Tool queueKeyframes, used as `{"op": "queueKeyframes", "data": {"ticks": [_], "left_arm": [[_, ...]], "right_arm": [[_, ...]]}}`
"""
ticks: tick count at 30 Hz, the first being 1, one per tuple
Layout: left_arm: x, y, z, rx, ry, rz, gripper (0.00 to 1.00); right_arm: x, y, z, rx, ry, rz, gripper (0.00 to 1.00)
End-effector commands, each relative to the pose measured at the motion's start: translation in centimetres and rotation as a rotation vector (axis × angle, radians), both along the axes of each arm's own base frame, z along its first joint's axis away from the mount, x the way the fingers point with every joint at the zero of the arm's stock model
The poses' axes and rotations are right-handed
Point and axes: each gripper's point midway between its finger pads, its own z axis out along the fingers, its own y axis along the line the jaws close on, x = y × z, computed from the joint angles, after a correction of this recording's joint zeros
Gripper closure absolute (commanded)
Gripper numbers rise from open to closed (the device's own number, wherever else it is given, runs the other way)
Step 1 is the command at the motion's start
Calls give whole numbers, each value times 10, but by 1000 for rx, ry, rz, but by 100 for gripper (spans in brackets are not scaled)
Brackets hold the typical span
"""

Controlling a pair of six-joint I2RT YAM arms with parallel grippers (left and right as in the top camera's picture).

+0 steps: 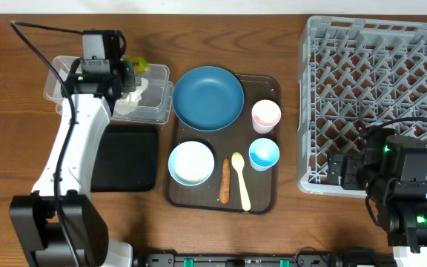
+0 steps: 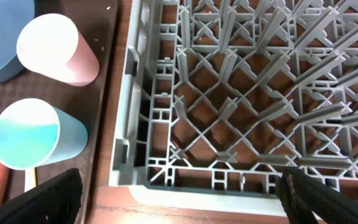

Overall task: Sort waste into correct bins and load items into the dishwasher rack
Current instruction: 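Carry the wrapper with the left gripper and drop it into the clear bin, then move the left gripper to the pink cup and grasp its rim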

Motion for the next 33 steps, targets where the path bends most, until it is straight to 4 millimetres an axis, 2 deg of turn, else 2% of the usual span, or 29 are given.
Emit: {"op": "queueKeyframes", "data": {"ticks": [1,5,9,13,16,19,23,29,33], "left_arm": [[0,5,-5,10,14,15,70],[0,5,-5,10,14,15,48],[0,-8,-3,-46,8,-31,47],[-4,-42,3,-200,5,-153,46],[-7,-70,9,-331,-3,-250,38],[-11,-93,14,-486,3,-275,36],[-15,-114,14,-507,18,-300,37],[-31,-182,14,-493,52,-456,32],[-42,-220,13,-420,60,-523,31]], "right_arm": [[2,4,8,11,-20,5,1],[2,4,8,11,-20,5,1],[2,4,8,11,-20,5,1],[2,4,8,12,-20,5,1],[2,4,8,11,-20,5,1],[2,4,9,11,-22,5,1],[4,4,10,11,-31,6,1],[5,4,11,11,-34,5,1],[5,4,10,11,-34,5,1]]}}
